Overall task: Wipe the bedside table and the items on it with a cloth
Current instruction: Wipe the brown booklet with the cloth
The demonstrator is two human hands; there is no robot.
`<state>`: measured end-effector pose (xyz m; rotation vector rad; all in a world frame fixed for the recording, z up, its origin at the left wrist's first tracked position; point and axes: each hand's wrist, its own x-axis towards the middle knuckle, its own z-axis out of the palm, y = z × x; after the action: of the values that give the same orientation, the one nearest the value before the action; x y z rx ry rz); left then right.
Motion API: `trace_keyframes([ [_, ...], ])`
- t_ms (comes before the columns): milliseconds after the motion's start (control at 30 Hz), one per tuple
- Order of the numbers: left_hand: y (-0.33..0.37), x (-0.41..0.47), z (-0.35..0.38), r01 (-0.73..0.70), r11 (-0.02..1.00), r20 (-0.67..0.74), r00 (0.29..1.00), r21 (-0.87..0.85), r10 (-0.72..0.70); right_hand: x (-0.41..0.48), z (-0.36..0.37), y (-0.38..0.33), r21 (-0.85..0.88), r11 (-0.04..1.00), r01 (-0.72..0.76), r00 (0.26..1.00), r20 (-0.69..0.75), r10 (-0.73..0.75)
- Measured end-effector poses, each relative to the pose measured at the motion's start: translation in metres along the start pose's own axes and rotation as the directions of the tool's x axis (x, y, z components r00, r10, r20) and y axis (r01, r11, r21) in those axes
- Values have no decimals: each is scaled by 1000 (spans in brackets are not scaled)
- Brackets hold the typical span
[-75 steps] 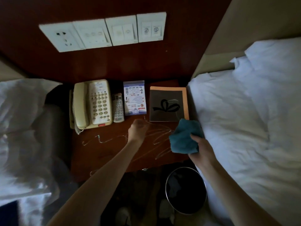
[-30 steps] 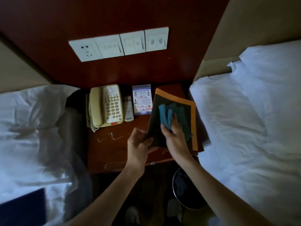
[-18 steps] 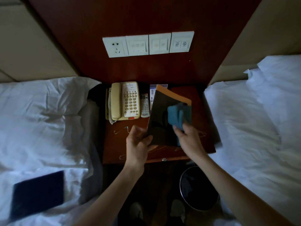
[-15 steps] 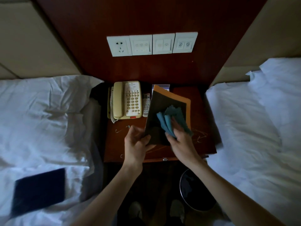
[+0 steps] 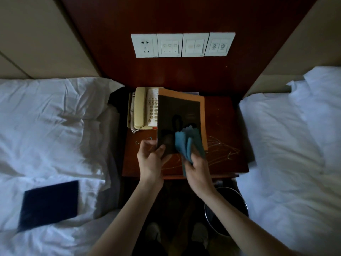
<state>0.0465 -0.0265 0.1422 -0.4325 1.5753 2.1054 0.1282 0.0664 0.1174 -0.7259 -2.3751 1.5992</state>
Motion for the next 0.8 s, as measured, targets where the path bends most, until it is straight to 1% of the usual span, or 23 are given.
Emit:
trace_keyframes([
  [67, 1, 3, -4, 15, 1000, -7, 1000, -17, -15, 0, -4, 4, -29, 998, 53, 998, 30, -52],
  [133, 2, 2, -11, 21, 1000, 28, 999, -21, -21, 4, -10, 10, -59, 998, 38, 999, -21, -39],
  [167, 2, 2, -14, 22, 999, 46, 999, -24, -21, 6, -13, 14, -73, 997, 2, 998, -61, -7],
  [233, 3, 2, -19, 16, 1000, 63, 998, -16, -15, 11, -20, 22, -80, 989, -124, 982, -154, 110],
  [300, 2, 3, -23, -4, 1000, 69, 998, 10, 3, 17, -27, 28, -31, 970, -241, 949, -218, 229],
  [433, 1, 6, -26, -90, 990, 89, 993, 110, 81, 29, -32, 27, 36, 944, -329, 920, -214, 328],
  [467, 1, 8, -27, -116, 983, 96, 990, 143, 103, 32, -32, 24, 92, 934, -345, 910, -212, 357],
  [500, 2, 8, -27, -153, 971, 101, 986, 183, 136, 36, -32, 20, 184, 913, -365, 892, -213, 399],
  [533, 3, 10, -28, -214, 944, 102, 976, 250, 194, 42, -33, 16, 306, 867, -393, 860, -210, 465],
  [567, 5, 11, -30, -303, 886, 105, 953, 351, 285, 48, -35, 10, 440, 791, -426, 815, -193, 546],
  [600, 5, 13, -32, -404, 782, 132, 911, 475, 390, 53, -37, 5, 569, 686, -453, 765, -147, 627],
  [633, 6, 14, -34, -488, 650, 188, 859, 583, 476, 58, -40, 0, 686, 561, -464, 724, -71, 686],
  [667, 5, 14, -37, -548, 525, 256, 810, 651, 528, 62, -43, -4, 776, 432, -460, 704, 22, 710],
  [700, 3, 13, -39, -586, 430, 316, 774, 687, 549, 64, -46, -8, 839, 317, -441, 709, 110, 697],
  [733, 2, 12, -42, -605, 365, 359, 753, 708, 551, 65, -49, -11, 880, 232, -415, 733, 171, 658],
  [800, 1, 12, -48, -640, 280, 428, 718, 716, 549, 64, -49, -13, 919, 121, -374, 773, 238, 588],
])
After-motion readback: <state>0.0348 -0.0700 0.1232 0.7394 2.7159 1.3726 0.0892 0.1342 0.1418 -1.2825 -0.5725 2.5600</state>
